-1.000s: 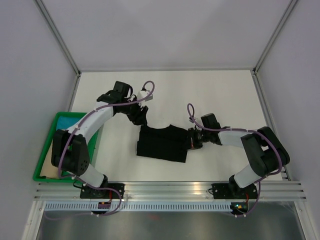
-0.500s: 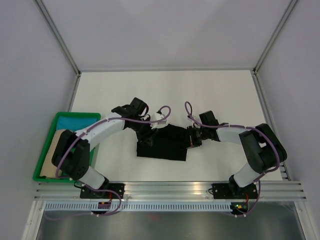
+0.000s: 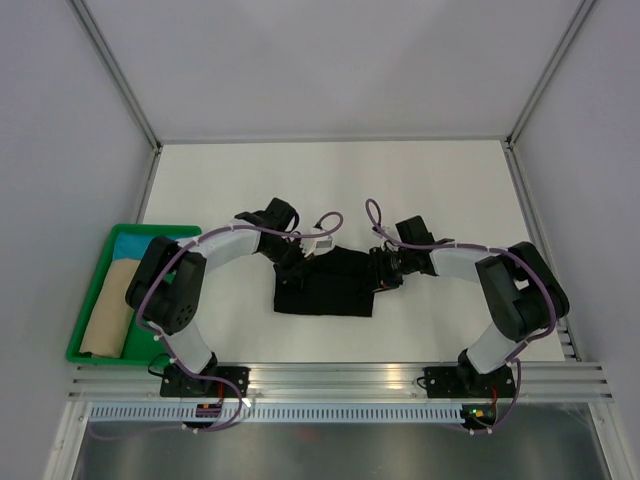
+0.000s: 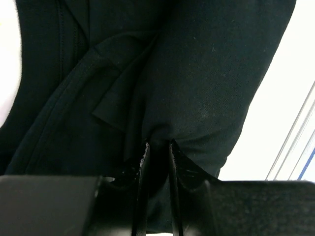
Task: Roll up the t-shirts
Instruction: Roll the tshirt
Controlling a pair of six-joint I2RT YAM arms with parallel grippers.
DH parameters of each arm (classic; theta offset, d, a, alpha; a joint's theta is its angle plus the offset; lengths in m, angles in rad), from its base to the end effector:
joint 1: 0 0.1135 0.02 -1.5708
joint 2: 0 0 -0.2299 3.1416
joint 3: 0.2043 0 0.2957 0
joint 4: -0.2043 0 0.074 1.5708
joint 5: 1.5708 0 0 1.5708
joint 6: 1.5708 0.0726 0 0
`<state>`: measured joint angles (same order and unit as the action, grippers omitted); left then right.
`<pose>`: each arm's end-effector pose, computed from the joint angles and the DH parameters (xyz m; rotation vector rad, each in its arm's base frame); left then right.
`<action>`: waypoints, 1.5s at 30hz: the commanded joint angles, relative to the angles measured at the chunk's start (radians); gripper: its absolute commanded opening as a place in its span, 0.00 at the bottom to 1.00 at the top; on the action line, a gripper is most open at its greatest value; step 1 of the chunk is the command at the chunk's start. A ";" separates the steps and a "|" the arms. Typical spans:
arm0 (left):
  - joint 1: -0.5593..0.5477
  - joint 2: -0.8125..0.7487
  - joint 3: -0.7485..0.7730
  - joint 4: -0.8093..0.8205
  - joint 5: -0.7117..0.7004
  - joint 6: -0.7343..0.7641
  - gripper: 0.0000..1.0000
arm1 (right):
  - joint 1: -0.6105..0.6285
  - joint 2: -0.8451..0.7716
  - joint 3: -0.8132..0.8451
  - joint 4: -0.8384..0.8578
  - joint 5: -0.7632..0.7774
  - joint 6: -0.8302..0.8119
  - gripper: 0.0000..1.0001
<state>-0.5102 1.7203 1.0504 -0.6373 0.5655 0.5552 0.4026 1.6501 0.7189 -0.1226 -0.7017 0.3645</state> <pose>0.2897 -0.2067 0.0775 1.4945 2.3254 -0.7941 0.2790 0.1697 0.0336 -0.3111 2.6810 1.1776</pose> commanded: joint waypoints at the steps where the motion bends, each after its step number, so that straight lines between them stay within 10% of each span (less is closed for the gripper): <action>1: 0.009 0.039 -0.032 0.050 -0.059 -0.003 0.23 | -0.005 -0.018 0.053 -0.067 0.083 -0.033 0.38; 12: 0.009 0.027 -0.035 0.070 -0.046 0.017 0.23 | -0.005 -0.350 0.143 -0.243 0.292 -0.148 0.53; 21: 0.009 -0.013 -0.046 0.068 -0.056 0.020 0.25 | 0.163 -0.248 0.036 0.174 0.113 0.013 0.10; 45: 0.130 -0.162 -0.047 0.011 -0.027 0.075 0.43 | 0.117 0.053 -0.061 0.365 0.111 0.128 0.00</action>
<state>-0.4347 1.5784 1.0069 -0.6151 0.5522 0.5785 0.5369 1.6604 0.6762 0.2199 -0.6106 0.4965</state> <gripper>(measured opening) 0.421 0.003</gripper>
